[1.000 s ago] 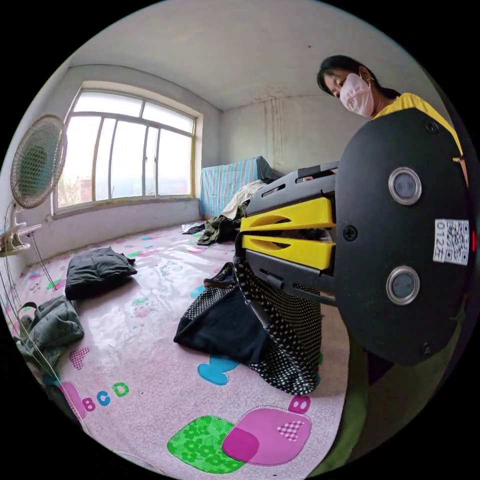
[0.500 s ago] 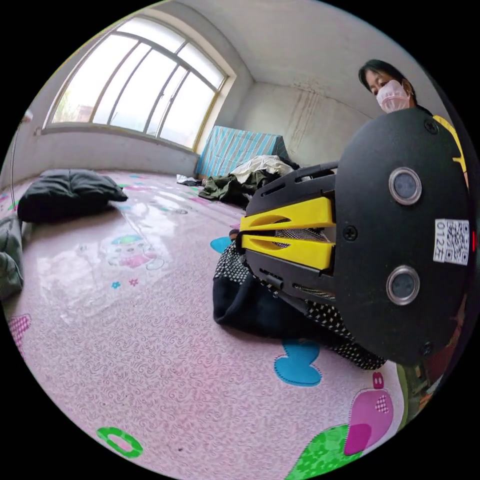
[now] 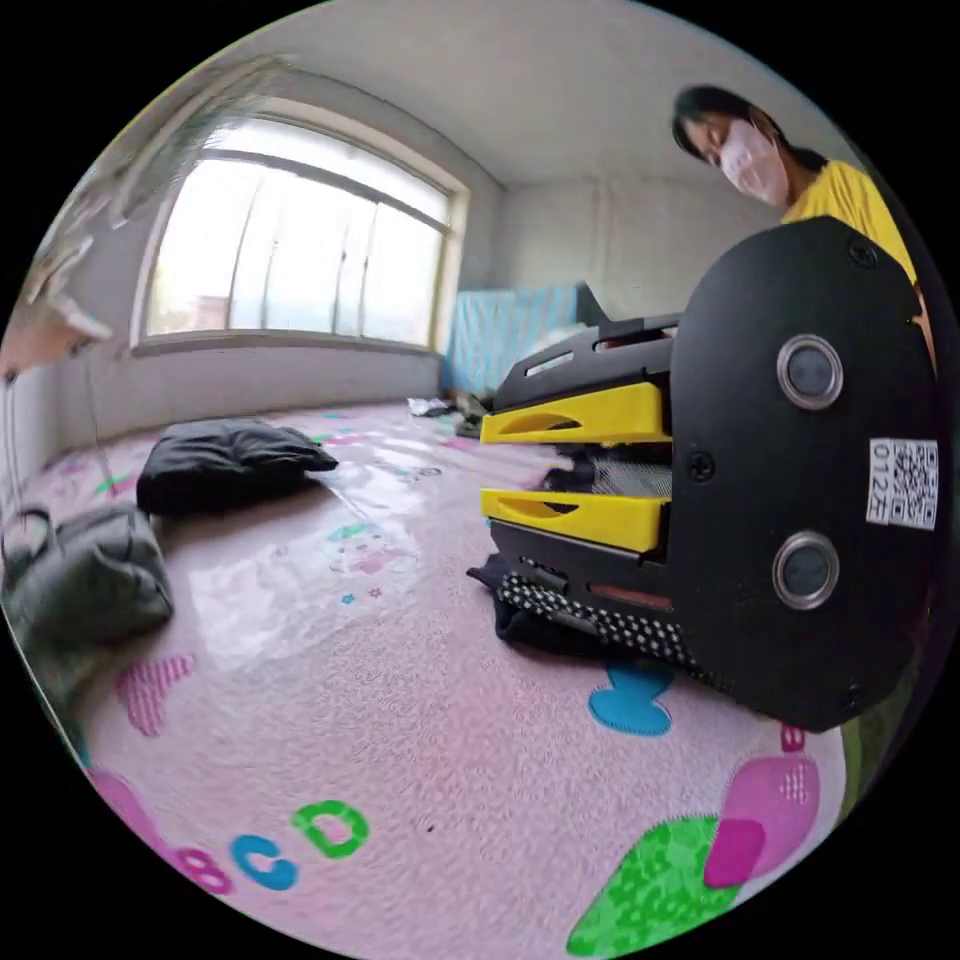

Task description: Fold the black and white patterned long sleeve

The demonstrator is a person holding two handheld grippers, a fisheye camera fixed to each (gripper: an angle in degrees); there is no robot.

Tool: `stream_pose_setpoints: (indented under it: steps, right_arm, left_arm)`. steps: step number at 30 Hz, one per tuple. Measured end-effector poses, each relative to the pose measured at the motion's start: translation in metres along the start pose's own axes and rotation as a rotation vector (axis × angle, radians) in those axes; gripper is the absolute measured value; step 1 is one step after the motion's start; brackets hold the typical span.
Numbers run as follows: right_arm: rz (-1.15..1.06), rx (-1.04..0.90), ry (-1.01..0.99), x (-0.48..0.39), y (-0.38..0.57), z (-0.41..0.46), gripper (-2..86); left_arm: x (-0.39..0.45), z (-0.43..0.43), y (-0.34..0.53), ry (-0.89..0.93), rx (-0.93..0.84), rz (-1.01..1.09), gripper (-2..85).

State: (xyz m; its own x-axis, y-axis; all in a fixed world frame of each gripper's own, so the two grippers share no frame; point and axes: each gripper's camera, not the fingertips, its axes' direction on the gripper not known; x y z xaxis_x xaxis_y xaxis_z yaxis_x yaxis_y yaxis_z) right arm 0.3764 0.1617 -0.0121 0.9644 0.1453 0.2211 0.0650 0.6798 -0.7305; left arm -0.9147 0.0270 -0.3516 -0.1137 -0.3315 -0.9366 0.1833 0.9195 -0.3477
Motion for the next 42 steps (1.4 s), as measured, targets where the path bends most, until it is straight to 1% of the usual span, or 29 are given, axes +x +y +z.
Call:
stream_pose_setpoints:
  steps: [1, 3, 4, 6, 7, 11, 15, 19, 20, 24, 26, 29, 31, 34, 37, 39, 42]
  right_arm:
    - [-0.064, -0.037, 0.064, -0.016, 0.006, 0.000, 8.1]
    - [-0.139, -0.093, 0.151, -0.035, 0.017, 0.004, 8.0]
    - [-0.168, -0.115, 0.205, -0.044, 0.022, 0.008, 8.0]
    - [-0.183, -0.133, 0.259, -0.052, 0.024, 0.013, 8.1]
    - [-0.183, -0.142, 0.262, -0.056, 0.021, 0.016, 8.2]
    - [-0.226, -0.132, 0.295, -0.081, -0.008, 0.022, 8.9]
    - [-0.273, -0.148, 0.351, -0.103, -0.043, 0.030, 9.2]
    - [-0.292, -0.237, 0.355, -0.115, -0.077, 0.048, 9.6]
    - [-0.300, -0.265, 0.366, -0.118, -0.083, 0.053, 9.6]
    - [-0.292, -0.299, 0.361, -0.123, -0.098, 0.061, 9.1]
    - [-0.278, -0.314, 0.326, -0.125, -0.103, 0.063, 7.7]
    - [-0.271, -0.330, 0.332, -0.130, -0.103, 0.064, 4.7]
    - [-0.277, -0.319, 0.322, -0.135, -0.101, 0.058, 3.1]
    - [-0.281, -0.265, 0.277, -0.146, -0.095, 0.036, 1.8]
    - [-0.300, -0.190, 0.177, -0.162, -0.088, 0.001, 1.2]
    - [-0.330, -0.172, 0.148, -0.172, -0.085, -0.018, 1.0]
    - [-0.349, -0.146, 0.160, -0.182, -0.089, -0.039, 0.9]
  left_arm:
    - [0.007, 0.004, 0.005, -0.053, -0.026, 0.039, 6.9]
    - [0.026, 0.030, 0.029, -0.260, -0.140, 0.172, 7.7]
    - [0.028, 0.037, 0.035, -0.314, -0.166, 0.197, 7.9]
    - [0.027, 0.061, 0.050, -0.525, -0.182, 0.257, 8.7]
    - [0.024, 0.065, 0.051, -0.544, -0.179, 0.260, 8.9]
    - [0.010, 0.094, 0.032, -0.515, -0.196, 0.247, 10.8]
    - [0.004, 0.127, -0.003, -0.559, -0.257, 0.260, 12.7]
    - [-0.010, 0.152, -0.032, -0.588, -0.313, 0.252, 13.2]
    - [-0.015, 0.162, -0.040, -0.585, -0.349, 0.255, 13.3]
    - [-0.031, 0.194, -0.060, -0.622, -0.447, 0.276, 12.6]
    - [-0.038, 0.205, -0.066, -0.616, -0.472, 0.275, 11.7]
    - [-0.047, 0.222, -0.069, -0.609, -0.537, 0.286, 8.8]
    - [-0.049, 0.226, -0.068, -0.658, -0.534, 0.306, 6.5]
    - [-0.045, 0.220, -0.064, -0.637, -0.506, 0.351, 3.5]
    - [-0.033, 0.196, -0.060, -0.534, -0.441, 0.373, 1.6]
    - [-0.016, 0.177, -0.056, -0.468, -0.392, 0.418, 0.7]
    - [-0.002, 0.162, -0.063, -0.466, -0.325, 0.456, 0.2]
